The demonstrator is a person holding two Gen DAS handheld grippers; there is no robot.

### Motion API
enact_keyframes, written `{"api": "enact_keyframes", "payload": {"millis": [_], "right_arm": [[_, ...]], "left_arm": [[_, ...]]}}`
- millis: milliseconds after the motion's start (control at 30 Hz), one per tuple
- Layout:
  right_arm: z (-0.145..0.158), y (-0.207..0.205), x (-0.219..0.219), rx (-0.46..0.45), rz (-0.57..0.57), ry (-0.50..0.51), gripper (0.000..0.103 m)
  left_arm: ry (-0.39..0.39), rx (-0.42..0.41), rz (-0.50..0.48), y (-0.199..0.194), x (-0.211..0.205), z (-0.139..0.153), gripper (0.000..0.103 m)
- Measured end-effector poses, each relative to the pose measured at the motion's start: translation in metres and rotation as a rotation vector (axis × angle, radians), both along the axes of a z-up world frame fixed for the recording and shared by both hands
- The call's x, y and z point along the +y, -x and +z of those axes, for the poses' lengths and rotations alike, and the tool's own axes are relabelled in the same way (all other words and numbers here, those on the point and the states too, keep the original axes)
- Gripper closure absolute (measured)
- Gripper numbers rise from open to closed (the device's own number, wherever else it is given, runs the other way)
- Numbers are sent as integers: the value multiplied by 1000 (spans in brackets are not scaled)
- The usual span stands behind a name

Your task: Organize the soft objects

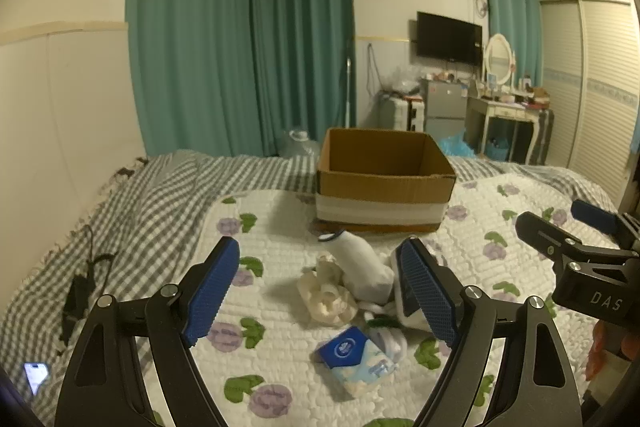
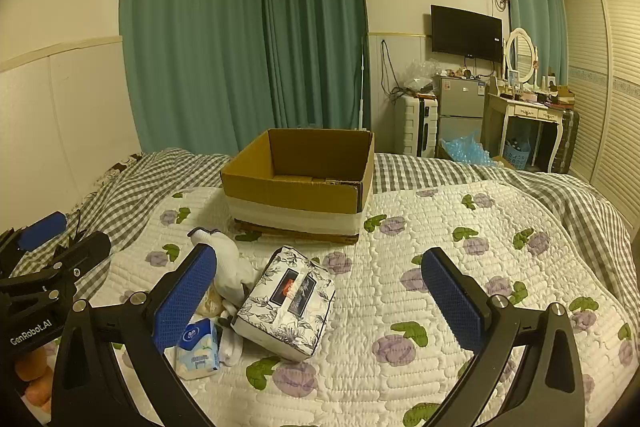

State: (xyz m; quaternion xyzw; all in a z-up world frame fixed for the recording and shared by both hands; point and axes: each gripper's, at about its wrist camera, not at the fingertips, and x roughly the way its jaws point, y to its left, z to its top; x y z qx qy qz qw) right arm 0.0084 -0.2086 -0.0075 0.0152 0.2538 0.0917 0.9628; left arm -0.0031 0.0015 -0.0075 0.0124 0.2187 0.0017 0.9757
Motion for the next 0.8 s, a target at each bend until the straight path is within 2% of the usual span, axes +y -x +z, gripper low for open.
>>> {"api": "enact_keyframes", "payload": {"millis": [800], "right_arm": [[-2,1,3,14,3,10,0]], "left_arm": [[2,9,3,1,-1,-6,18]]}}
